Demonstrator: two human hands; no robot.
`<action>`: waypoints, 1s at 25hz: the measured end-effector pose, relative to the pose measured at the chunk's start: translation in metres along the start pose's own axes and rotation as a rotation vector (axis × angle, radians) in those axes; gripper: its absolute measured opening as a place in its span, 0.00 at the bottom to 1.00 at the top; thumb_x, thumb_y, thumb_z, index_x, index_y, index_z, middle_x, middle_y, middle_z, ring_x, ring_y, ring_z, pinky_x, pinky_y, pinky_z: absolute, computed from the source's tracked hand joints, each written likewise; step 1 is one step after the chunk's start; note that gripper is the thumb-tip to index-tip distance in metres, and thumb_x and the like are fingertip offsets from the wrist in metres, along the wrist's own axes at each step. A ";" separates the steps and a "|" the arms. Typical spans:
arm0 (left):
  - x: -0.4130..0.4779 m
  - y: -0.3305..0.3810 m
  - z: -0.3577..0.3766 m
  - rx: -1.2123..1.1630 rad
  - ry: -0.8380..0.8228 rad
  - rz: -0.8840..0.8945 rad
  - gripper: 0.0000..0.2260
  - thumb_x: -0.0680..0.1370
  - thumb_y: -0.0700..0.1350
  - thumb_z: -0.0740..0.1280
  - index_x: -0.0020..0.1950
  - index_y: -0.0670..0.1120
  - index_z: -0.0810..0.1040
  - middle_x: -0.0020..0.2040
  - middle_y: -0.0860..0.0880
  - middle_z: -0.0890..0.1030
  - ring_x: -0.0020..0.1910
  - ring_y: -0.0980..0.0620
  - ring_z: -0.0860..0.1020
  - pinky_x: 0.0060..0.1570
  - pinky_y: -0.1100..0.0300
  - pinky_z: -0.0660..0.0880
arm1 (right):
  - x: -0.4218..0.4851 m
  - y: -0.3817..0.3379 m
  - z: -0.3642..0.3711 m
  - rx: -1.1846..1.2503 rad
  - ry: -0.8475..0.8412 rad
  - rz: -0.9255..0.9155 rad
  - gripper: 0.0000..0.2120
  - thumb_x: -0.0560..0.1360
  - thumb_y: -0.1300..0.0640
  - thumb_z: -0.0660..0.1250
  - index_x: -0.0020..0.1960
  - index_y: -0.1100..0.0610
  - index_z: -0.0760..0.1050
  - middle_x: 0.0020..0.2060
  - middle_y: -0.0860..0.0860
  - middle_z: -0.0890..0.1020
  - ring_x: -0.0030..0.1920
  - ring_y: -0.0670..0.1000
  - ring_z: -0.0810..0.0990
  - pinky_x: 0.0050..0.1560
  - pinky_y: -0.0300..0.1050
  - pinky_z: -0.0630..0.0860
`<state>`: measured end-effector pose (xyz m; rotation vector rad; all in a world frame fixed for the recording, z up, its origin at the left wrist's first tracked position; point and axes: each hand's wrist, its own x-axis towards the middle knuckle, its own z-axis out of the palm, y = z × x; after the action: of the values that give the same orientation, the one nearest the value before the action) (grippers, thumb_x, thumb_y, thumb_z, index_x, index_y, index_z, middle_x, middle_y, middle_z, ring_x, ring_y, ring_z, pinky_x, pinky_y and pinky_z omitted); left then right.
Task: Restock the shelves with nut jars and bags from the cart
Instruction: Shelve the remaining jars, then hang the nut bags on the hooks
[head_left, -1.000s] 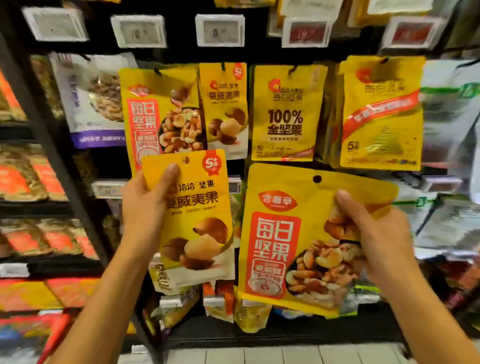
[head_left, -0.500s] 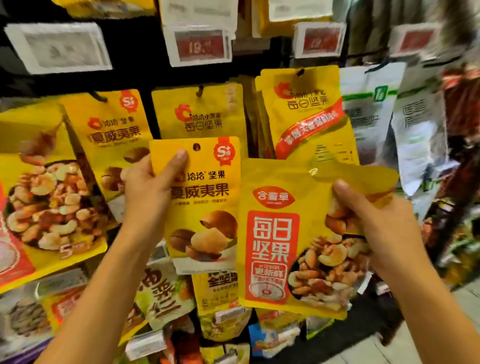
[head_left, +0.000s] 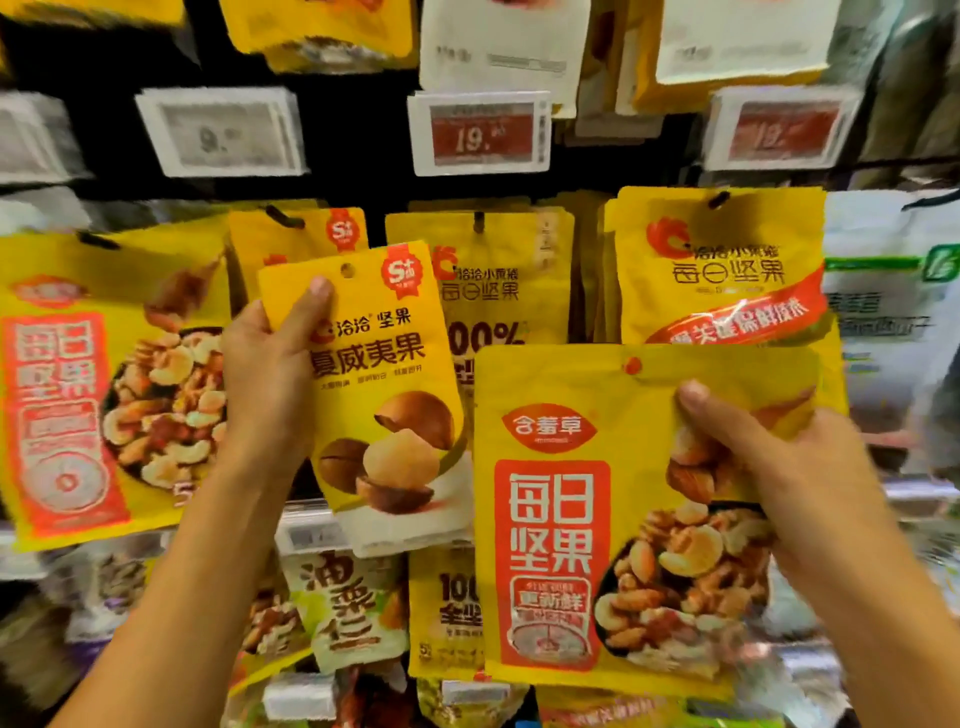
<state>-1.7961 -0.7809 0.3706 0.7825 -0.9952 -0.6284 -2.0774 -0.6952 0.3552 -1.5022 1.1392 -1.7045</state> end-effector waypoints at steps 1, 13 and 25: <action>0.010 0.005 -0.006 0.014 0.029 0.003 0.04 0.78 0.46 0.66 0.44 0.49 0.80 0.38 0.53 0.85 0.40 0.54 0.84 0.40 0.57 0.81 | 0.005 0.001 0.008 0.023 -0.034 -0.005 0.13 0.61 0.42 0.72 0.31 0.52 0.80 0.26 0.50 0.81 0.25 0.46 0.78 0.27 0.32 0.74; 0.070 0.019 -0.036 0.158 0.038 0.091 0.10 0.78 0.42 0.66 0.36 0.49 0.75 0.26 0.57 0.80 0.28 0.61 0.79 0.28 0.66 0.74 | 0.027 0.004 0.092 0.145 -0.137 -0.035 0.18 0.67 0.47 0.72 0.32 0.61 0.75 0.25 0.50 0.78 0.25 0.45 0.76 0.29 0.32 0.72; 0.096 0.003 -0.030 0.167 -0.022 -0.056 0.04 0.78 0.45 0.65 0.44 0.49 0.78 0.43 0.48 0.82 0.38 0.56 0.82 0.40 0.58 0.79 | 0.026 -0.001 0.104 0.131 -0.099 -0.030 0.07 0.63 0.46 0.69 0.32 0.49 0.81 0.28 0.45 0.82 0.31 0.42 0.82 0.30 0.31 0.74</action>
<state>-1.7291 -0.8442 0.4098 0.9552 -1.0584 -0.6085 -1.9802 -0.7394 0.3677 -1.5112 0.9408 -1.6707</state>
